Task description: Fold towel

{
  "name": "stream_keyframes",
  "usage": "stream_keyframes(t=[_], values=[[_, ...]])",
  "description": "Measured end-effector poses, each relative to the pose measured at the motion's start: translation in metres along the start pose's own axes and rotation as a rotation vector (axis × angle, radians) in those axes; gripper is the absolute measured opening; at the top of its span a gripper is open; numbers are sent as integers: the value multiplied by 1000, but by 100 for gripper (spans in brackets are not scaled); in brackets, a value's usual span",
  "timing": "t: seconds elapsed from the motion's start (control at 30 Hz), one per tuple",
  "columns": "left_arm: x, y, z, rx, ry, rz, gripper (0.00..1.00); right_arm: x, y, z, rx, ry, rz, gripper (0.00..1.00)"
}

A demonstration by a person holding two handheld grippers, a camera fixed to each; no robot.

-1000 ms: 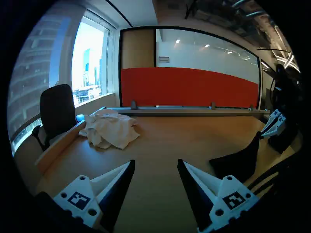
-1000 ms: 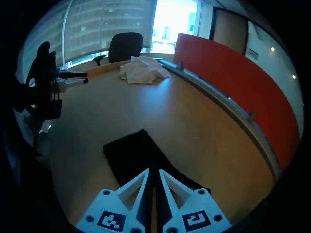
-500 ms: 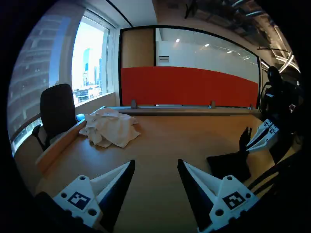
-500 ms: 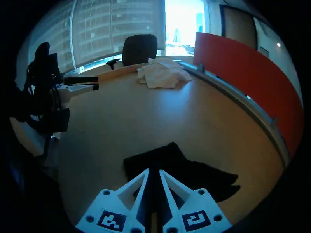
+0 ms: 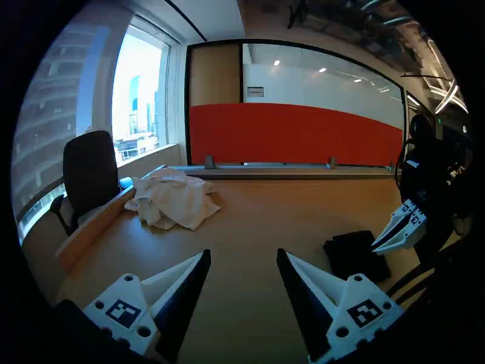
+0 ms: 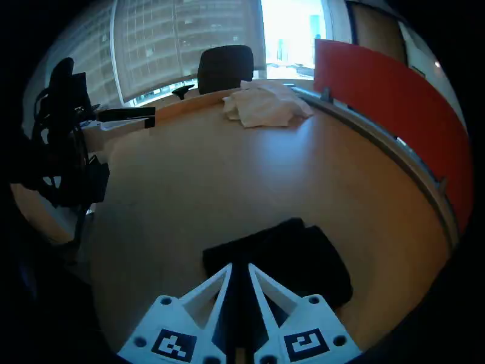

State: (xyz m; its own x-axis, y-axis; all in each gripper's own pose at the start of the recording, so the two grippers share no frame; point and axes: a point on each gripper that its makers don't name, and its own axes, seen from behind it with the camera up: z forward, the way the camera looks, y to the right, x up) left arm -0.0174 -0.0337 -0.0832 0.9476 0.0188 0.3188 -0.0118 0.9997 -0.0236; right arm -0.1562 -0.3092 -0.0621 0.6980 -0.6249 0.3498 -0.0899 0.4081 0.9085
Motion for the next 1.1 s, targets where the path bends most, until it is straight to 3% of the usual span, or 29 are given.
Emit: stream_keyframes(t=[0.17, 0.37, 0.4, 0.77, 1.1], values=[[-1, -2, -2, 3, -2, -4, 80, -1, -1, 1, 4, -2, -1, 10], [-1, -4, -4, 7, -1, -5, 80, -2, -2, -4, 7, 0, -1, 64], [-1, -4, -4, 7, 0, -5, 80, -2, -2, -6, 6, 1, -1, 68], [0, -4, -5, 3, 3, -1, 80, -11, 0, -15, -11, 0, 3, 69], [-1, -4, -6, 2, 2, 0, 80, -40, -1, -26, -35, -35, 26, 70]])
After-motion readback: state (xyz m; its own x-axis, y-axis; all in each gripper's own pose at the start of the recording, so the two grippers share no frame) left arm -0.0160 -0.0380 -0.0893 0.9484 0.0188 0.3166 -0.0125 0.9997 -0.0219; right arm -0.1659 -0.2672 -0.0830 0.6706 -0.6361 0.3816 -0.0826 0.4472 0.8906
